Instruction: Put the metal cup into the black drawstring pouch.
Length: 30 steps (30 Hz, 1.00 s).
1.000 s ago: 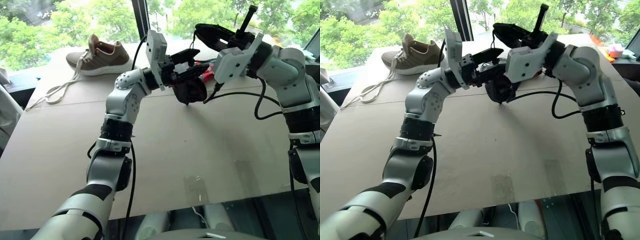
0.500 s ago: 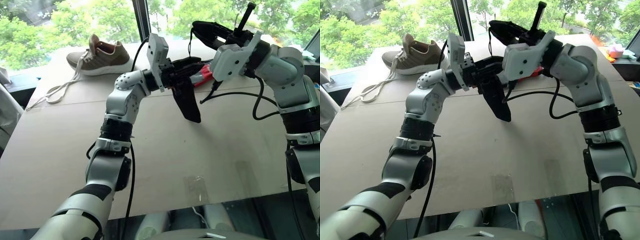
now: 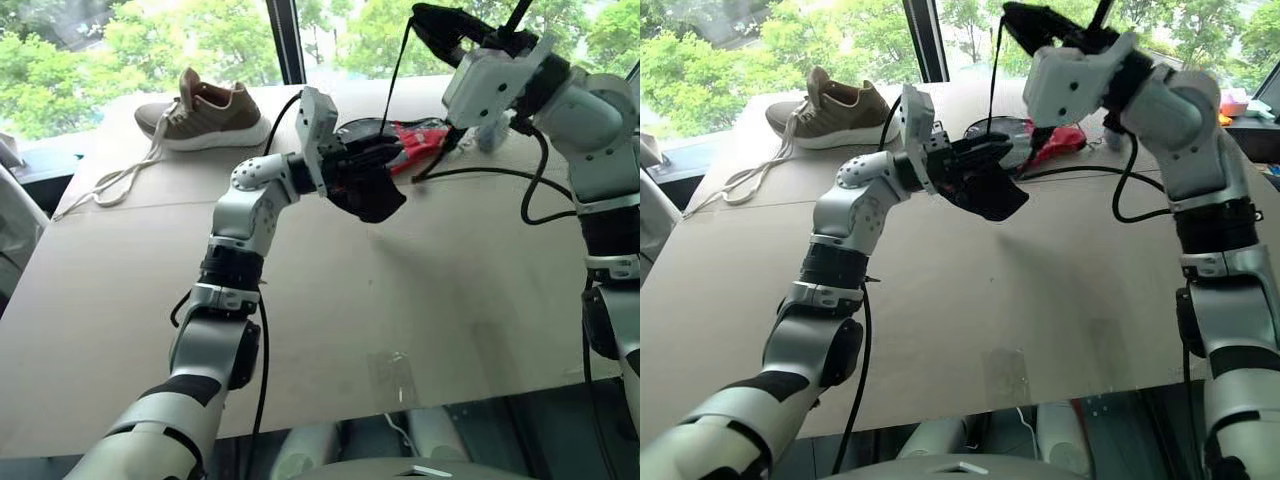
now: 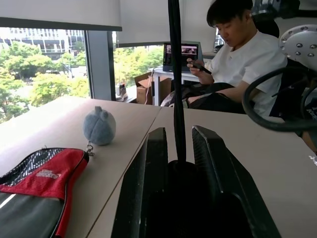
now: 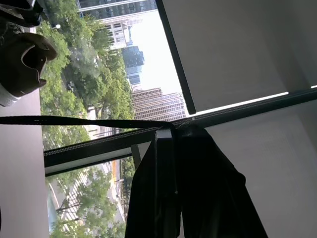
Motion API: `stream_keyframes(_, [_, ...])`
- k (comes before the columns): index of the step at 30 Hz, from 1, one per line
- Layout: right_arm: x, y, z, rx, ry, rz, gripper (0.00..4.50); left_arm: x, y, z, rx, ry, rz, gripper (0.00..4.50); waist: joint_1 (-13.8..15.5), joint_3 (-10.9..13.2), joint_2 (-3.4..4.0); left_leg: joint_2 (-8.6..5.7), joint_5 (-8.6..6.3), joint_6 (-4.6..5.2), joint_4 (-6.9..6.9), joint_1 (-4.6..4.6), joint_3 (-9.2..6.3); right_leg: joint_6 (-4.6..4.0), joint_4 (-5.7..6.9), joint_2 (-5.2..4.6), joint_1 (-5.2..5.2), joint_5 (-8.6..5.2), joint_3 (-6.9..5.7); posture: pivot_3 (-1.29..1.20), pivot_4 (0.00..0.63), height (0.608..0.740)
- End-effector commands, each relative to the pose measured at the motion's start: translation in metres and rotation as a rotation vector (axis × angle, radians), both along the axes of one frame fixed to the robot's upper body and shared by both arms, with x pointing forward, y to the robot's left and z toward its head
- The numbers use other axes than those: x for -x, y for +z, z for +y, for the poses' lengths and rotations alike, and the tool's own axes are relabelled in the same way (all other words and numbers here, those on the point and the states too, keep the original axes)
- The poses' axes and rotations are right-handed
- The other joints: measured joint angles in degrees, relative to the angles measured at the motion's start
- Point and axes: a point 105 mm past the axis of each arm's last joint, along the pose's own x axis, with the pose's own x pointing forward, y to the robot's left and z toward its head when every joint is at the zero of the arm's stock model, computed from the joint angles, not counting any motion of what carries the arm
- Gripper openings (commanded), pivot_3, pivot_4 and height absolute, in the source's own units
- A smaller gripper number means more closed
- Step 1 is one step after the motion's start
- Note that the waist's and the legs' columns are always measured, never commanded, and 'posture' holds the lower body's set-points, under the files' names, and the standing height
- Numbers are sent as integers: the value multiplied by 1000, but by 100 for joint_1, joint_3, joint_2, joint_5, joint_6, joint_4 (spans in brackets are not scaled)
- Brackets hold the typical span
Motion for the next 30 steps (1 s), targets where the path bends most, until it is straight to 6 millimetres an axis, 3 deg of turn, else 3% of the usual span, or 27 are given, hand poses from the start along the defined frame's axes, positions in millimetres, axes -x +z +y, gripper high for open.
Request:
stream_keyframes(1, [5, 47, -37, -118, -111, -132, 0, 8, -4, -2, -76, -19, -59, 236, 2, 0, 0, 0, 0, 0, 0, 0, 0, 0, 0, 0, 0, 0, 0, 0, 150, 740])
stream_keyframes(6, [2, 70, -68, -187, -219, -195, 0, 11, -11, 1, -90, -14, -36, 236, 1, 0, 0, 0, 0, 0, -2, 0, 4, 0, -1, 0, 0, 0, 3, 0, 150, 740])
stream_keyframes(11, [-5, 80, -95, -342, -319, -191, 0, 18, -26, 6, -152, -28, -10, 236, -14, 0, 0, 2, 0, 0, -6, -2, 24, 0, 15, 0, -18, 0, 23, 0, 150, 740])
stream_keyframes(13, [-6, 81, -97, -388, -308, -168, 0, 20, -28, 7, -150, -28, 3, 236, -13, 0, 0, 3, 0, 0, -6, -2, 27, 0, 18, 0, -19, 0, 26, 0, 150, 740])
stream_keyframes(15, [-10, 73, -85, -422, -208, -47, 0, 20, -26, 8, -145, -20, -5, 236, -8, 0, 0, 3, 0, 0, -4, -2, 29, 0, 21, 0, -19, 0, 26, 0, 150, 740])
stream_keyframes(18, [-18, 33, -51, -418, 10, 317, 0, 19, -18, 10, -133, 1, -34, 236, -19, -1, 0, 5, 0, 0, -1, 0, 32, 0, 27, 0, -19, 0, 27, 0, 150, 740])
stream_keyframes(22, [0, -57, -23, -320, 182, 852, 0, 24, -8, 13, -84, -4, -19, 236, 67, -8, -11, 4, 0, 1, 6, -9, 6, -1, 12, -9, -7, 0, 7, 0, 150, 740])
stream_keyframes(27, [27, -139, -15, -364, 222, 1235, 0, 30, -21, 26, -94, 21, 40, 236, 60, -7, -10, 1, -1, 2, 6, -19, -4, -1, 6, -12, -12, 1, 1, 0, 150, 740])
stream_keyframes(29, [35, -167, -19, -371, 192, 1342, 634, 40, -30, 34, -123, -20, 86, 1268, 34, -8, -10, 1, -1, 2, 6, -17, 0, -1, 15, -11, -13, 0, 2, 0, 150, 740])
stream_keyframes(30, [39, -176, -20, -366, 185, 1380, 880, 46, -34, 36, -139, -39, 115, 1550, 19, -8, -10, 1, -1, 2, 6, -11, 2, -1, 18, -11, -10, 1, 4, 0, 150, 740])
